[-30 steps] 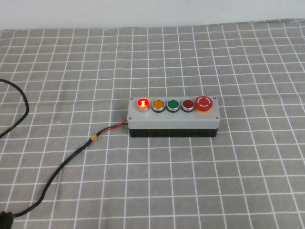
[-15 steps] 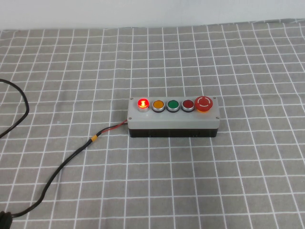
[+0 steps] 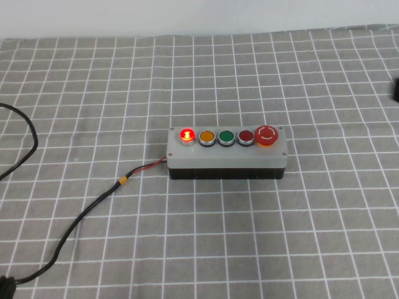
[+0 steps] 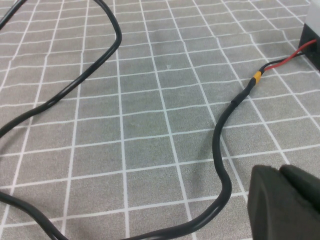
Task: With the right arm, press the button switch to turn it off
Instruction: 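Press the lit red button on the button box to turn it off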
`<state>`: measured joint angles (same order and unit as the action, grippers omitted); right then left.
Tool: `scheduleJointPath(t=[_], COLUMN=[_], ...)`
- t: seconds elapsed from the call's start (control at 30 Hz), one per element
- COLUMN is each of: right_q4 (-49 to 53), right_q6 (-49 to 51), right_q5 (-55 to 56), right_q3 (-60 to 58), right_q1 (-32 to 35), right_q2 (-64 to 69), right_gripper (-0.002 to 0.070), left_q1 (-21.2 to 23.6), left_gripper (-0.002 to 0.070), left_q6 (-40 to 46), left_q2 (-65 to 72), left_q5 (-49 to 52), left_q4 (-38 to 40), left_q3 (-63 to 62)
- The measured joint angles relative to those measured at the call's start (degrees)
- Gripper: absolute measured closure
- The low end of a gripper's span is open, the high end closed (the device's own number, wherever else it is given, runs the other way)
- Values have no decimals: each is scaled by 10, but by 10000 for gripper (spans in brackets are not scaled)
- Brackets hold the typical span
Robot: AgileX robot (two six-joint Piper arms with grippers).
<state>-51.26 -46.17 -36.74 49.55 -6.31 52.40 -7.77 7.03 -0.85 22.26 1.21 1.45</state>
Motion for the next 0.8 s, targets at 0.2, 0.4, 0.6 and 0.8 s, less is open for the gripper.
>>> scheduleJointPath(t=[0.2,0.4,0.6,0.8], right_q4=[-12,140,348,422], right_q6=[-9,122,305,384], right_q5=[-33,-16,-16,-21], right_q3=[107,224,336,426], right_q1=[-49,-174,-287,-326], right_q2=[138,259,381,486], right_gripper=[692,692,692,692], left_q1=[0,0,0,0], left_gripper=[678,678,678,678], left_q6=[0,0,0,0], left_q2=[0,0,0,0], left_q5=[0,0,0,0], left_q4=[0,0,0,0], left_q3=[0,0,0,0])
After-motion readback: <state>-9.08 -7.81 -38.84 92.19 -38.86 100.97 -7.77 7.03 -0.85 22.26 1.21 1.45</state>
